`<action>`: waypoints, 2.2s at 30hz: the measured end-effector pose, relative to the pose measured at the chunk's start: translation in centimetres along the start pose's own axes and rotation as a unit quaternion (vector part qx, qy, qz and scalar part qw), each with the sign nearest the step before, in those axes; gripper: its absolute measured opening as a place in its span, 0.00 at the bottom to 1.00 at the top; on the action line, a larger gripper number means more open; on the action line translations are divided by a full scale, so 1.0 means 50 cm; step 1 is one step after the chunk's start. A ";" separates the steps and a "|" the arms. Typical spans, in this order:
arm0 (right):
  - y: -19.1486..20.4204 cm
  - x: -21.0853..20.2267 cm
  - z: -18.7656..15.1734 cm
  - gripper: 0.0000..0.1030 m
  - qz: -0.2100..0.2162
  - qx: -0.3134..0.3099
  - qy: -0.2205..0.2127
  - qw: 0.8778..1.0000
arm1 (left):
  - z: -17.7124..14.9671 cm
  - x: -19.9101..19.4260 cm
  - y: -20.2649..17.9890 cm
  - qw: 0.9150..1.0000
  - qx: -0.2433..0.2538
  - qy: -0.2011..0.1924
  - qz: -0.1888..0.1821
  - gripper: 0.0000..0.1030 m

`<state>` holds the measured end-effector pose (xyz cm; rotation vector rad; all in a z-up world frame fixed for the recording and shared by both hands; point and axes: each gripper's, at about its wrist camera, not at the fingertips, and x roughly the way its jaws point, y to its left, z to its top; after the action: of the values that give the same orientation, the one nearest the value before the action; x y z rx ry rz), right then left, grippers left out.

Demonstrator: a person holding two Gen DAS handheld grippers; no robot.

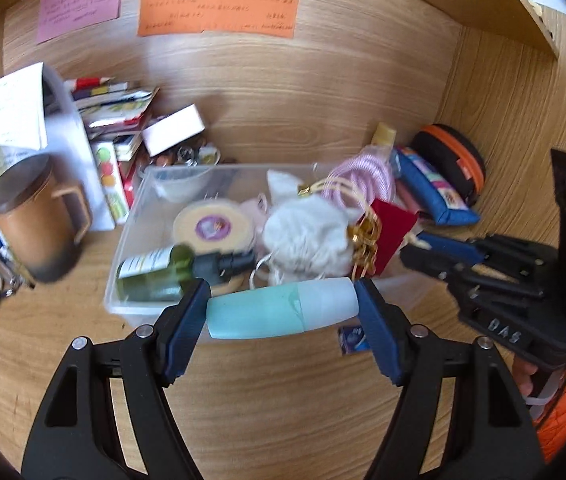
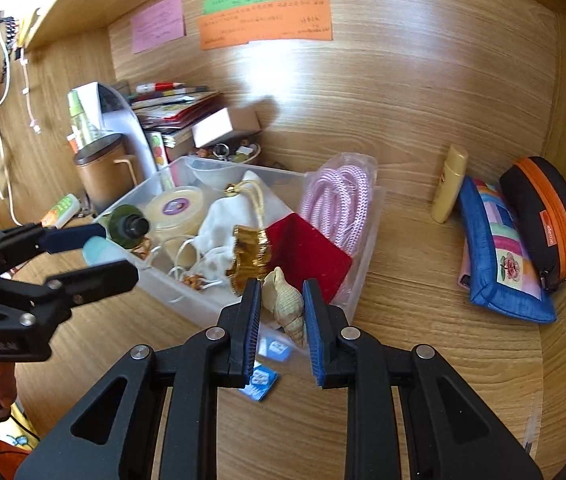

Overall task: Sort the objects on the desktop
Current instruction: 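Lower the seashell into the bin with the right gripper while the left gripper drops the teal bottle in, then grasp the blue Max card on the desk with the right gripper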

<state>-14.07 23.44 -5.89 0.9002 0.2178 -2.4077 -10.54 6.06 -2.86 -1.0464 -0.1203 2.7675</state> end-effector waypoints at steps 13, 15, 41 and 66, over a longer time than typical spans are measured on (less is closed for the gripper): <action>-0.004 0.031 0.001 0.19 0.000 -0.009 0.014 1.000 | 0.028 0.079 -0.031 0.999 0.031 0.024 -0.008 0.71; -0.003 0.033 0.001 0.19 0.001 -0.010 0.016 1.000 | 0.027 0.085 -0.030 0.999 0.032 0.026 -0.008 0.71; 0.029 -0.056 -0.059 0.46 -0.015 0.047 0.019 0.999 | 0.016 0.095 0.027 0.997 0.023 0.037 -0.064 0.71; 0.095 0.104 -0.094 0.46 -0.083 0.057 0.123 0.987 | -0.001 0.060 0.069 0.995 0.035 0.012 -0.089 0.74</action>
<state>-12.07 18.73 -12.63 1.2786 0.2591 -2.4767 -13.19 3.24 -5.33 -0.9993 -0.1071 2.5794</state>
